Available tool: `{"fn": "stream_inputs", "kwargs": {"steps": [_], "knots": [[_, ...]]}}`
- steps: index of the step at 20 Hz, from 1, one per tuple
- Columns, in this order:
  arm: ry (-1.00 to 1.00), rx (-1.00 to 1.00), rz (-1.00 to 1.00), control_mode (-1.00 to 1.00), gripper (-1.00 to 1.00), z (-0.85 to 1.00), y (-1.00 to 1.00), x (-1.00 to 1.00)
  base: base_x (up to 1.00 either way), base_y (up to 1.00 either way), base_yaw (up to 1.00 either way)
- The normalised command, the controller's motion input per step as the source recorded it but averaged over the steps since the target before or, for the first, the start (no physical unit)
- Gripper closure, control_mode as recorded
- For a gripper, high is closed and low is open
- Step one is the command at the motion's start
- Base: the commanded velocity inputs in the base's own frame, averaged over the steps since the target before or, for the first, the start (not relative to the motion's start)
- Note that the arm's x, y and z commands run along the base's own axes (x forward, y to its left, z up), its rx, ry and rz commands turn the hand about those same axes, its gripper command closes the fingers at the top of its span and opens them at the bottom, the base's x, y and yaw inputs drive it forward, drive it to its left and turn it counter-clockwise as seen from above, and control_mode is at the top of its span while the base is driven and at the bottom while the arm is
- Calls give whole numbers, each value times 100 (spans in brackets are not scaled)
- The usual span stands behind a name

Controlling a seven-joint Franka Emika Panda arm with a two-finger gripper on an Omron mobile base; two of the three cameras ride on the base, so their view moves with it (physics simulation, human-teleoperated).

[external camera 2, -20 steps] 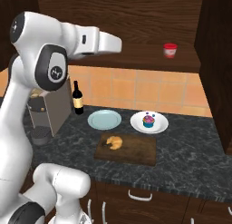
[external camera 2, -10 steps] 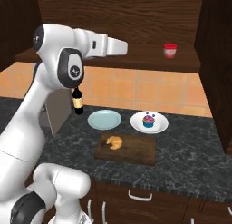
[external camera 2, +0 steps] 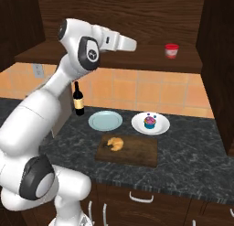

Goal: From the different types of pastries on the counter, select a croissant and place it on the cutting board. Then retrieve a jar of jam from the cabinet and place it alongside the croissant on the cutting board.

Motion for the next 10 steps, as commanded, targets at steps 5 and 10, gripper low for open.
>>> {"fn": "stream_inputs", "kwargs": {"steps": [5,10], "knots": [[1,11,0,-100,-100,1,-47,70,0,0,0],[-10,0,0,-100,-100,2,-29,49,0,0,0]]}}
